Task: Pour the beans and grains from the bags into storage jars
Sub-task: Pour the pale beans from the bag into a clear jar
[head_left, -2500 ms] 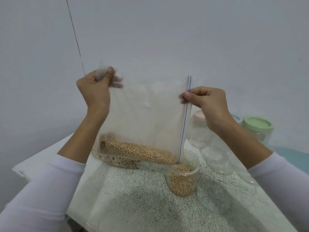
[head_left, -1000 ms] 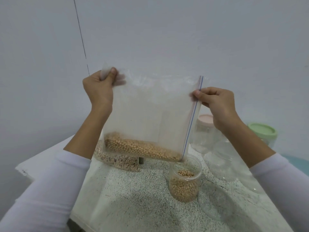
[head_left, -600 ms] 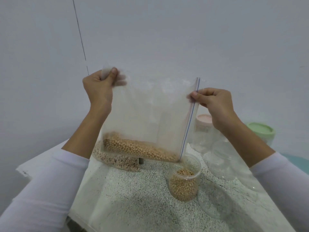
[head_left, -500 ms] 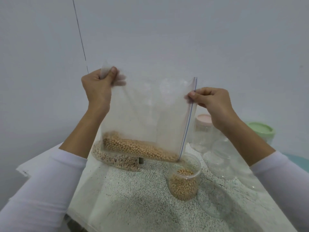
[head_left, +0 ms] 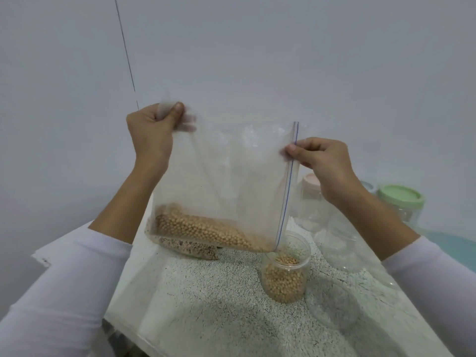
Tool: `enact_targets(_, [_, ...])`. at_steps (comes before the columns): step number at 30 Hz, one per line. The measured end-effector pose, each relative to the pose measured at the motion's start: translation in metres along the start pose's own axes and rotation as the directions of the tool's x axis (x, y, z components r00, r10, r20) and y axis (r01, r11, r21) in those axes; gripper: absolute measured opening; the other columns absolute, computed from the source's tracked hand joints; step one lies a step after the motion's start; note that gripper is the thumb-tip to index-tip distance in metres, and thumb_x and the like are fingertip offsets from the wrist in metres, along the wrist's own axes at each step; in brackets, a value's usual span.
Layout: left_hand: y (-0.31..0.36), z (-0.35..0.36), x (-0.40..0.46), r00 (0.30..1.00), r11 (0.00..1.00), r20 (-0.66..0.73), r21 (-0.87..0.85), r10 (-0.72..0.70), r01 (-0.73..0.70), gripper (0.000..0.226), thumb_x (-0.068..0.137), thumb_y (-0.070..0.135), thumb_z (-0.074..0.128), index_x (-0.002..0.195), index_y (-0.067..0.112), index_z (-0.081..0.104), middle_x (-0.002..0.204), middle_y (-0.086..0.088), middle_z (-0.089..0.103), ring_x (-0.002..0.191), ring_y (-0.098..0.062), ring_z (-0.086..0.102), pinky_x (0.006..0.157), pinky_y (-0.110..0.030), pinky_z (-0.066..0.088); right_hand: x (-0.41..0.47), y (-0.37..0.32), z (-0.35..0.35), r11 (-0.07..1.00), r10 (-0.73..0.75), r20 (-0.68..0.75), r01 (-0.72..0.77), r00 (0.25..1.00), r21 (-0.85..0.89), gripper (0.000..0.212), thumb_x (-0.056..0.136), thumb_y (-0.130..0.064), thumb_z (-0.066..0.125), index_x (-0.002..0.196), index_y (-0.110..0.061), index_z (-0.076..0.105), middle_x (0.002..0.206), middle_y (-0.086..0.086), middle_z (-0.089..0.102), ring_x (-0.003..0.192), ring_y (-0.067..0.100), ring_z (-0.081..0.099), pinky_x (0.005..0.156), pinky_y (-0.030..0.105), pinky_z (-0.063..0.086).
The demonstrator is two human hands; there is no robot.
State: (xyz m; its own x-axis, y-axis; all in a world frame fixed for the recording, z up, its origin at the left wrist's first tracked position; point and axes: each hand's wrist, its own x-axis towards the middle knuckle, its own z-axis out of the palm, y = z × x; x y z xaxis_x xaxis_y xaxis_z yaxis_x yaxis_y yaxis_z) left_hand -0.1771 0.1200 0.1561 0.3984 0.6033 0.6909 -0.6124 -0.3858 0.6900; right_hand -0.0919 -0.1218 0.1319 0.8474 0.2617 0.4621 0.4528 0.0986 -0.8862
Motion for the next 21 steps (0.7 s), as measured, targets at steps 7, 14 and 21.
enact_targets(7, [0.0035, -0.001, -0.0037, 1.0, 1.0, -0.021, -0.003, -0.015, 0.015, 0.012, 0.09, 0.006, 0.063, 0.079, 0.003, 0.067, 0.06, 0.007, 0.07, 0.058, -0.015, 0.069, 0.057, -0.025, 0.054, -0.0003, 0.0019, -0.0022, 1.0, 0.003, -0.02, -0.002, 1.0, 0.012, 0.012, 0.081, -0.009, 0.071, 0.071, -0.015, 0.071, 0.066, -0.009, 0.071, 0.074, 0.004, 0.065, 0.086, 0.018, 0.048])
enact_targets(14, [0.0043, -0.0029, -0.0032, 0.999, 1.0, -0.028, 0.009, -0.019, 0.019, 0.013, 0.09, 0.007, 0.063, 0.077, 0.007, 0.067, 0.061, 0.007, 0.07, 0.058, -0.015, 0.069, 0.059, -0.026, 0.054, 0.0018, 0.0043, -0.0026, 0.999, -0.003, -0.055, 0.005, 0.998, 0.036, 0.013, 0.082, -0.007, 0.07, 0.071, -0.014, 0.07, 0.064, -0.009, 0.071, 0.071, 0.003, 0.064, 0.081, 0.015, 0.049])
enact_targets(21, [0.0064, -0.001, -0.0008, 0.998, 1.0, -0.054, -0.027, -0.014, 0.013, 0.013, 0.089, 0.005, 0.064, 0.077, 0.005, 0.067, 0.061, 0.006, 0.07, 0.061, -0.017, 0.07, 0.057, -0.024, 0.054, 0.0025, 0.0031, -0.004, 0.998, -0.024, -0.069, 0.027, 0.997, 0.049, 0.01, 0.083, -0.007, 0.069, 0.074, -0.012, 0.07, 0.066, -0.008, 0.071, 0.072, 0.005, 0.065, 0.079, 0.012, 0.049])
